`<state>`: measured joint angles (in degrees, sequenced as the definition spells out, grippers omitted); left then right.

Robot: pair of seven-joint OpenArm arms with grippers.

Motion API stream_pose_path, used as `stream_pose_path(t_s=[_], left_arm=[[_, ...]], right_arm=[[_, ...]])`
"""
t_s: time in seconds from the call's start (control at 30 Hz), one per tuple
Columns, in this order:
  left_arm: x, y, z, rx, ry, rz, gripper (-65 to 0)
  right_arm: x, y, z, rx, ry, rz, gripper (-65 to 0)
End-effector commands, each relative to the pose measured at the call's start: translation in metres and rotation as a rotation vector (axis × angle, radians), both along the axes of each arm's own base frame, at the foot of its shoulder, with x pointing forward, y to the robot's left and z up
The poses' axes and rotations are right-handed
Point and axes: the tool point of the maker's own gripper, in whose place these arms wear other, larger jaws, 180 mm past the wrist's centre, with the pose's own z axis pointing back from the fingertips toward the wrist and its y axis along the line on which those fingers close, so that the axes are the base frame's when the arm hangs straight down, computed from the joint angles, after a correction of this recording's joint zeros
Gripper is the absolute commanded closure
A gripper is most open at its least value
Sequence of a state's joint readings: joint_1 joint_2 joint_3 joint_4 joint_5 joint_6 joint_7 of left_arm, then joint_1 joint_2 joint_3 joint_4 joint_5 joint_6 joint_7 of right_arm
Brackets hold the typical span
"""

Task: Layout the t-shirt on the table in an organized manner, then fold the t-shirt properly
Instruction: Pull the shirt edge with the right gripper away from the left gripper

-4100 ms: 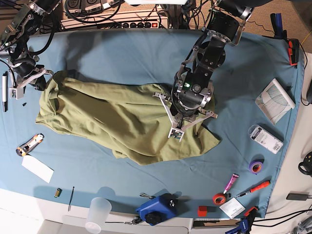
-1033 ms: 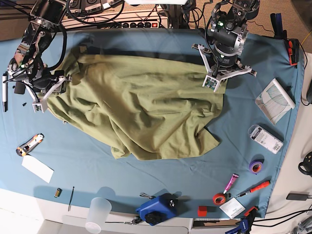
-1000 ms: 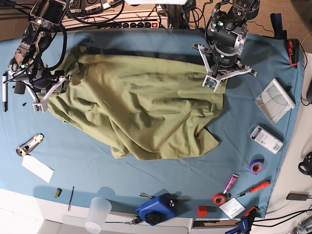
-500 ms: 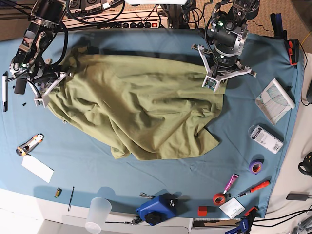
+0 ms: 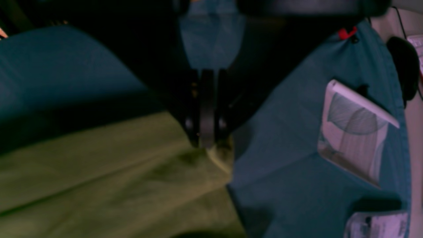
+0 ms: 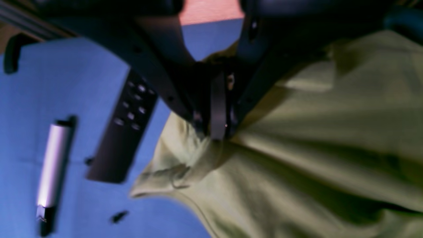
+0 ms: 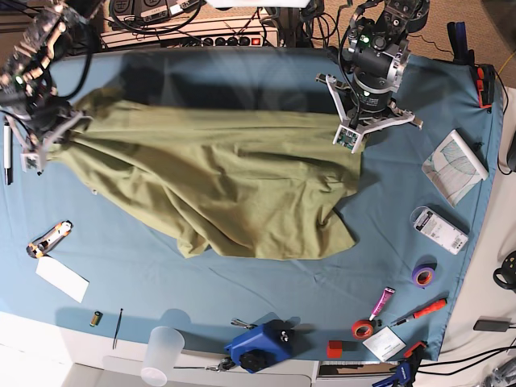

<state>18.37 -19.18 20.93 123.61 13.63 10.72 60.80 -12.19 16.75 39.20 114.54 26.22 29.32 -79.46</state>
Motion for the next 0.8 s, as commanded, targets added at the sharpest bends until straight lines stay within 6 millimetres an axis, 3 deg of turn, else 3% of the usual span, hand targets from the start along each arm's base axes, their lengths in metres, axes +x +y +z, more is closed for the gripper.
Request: stream_pose_path(t_s=[0.0,0.17,0.3,0.43,0.63,0.77], left_arm=[[0.005,0.002,0.009,0.006,-0.043,0.003,0.0],[0.006,0.002,0.01,0.006,-0.043,0.004,0.0],[0.005,0.002,0.009,0.006,-0.043,0.003,0.0],[0.005,0.002,0.009,0.006,-0.043,0.003,0.0],[0.006,0.002,0.01,0.006,-0.043,0.003,0.0],[0.006,0.002,0.01,0.006,-0.044,0.003,0.0]], right_arm=[[-0.002,-0.01,0.01,-0.026,-0.023,-0.015,0.0],[-0.024,-0.017,0.001,-0.021,0.021,-0.041,0.0],[-0.022,-0.008,0.0,0.004,0.015,0.014,-0.2],[-0.018,-0.004,0.002,0.021,-0.012,0.027,-16.2],[-0.018,-0.003,0.0,0.025,-0.011,0.025,-16.6],[-0.023,0.002,-0.018,0.088,0.006,-0.002,-16.6]])
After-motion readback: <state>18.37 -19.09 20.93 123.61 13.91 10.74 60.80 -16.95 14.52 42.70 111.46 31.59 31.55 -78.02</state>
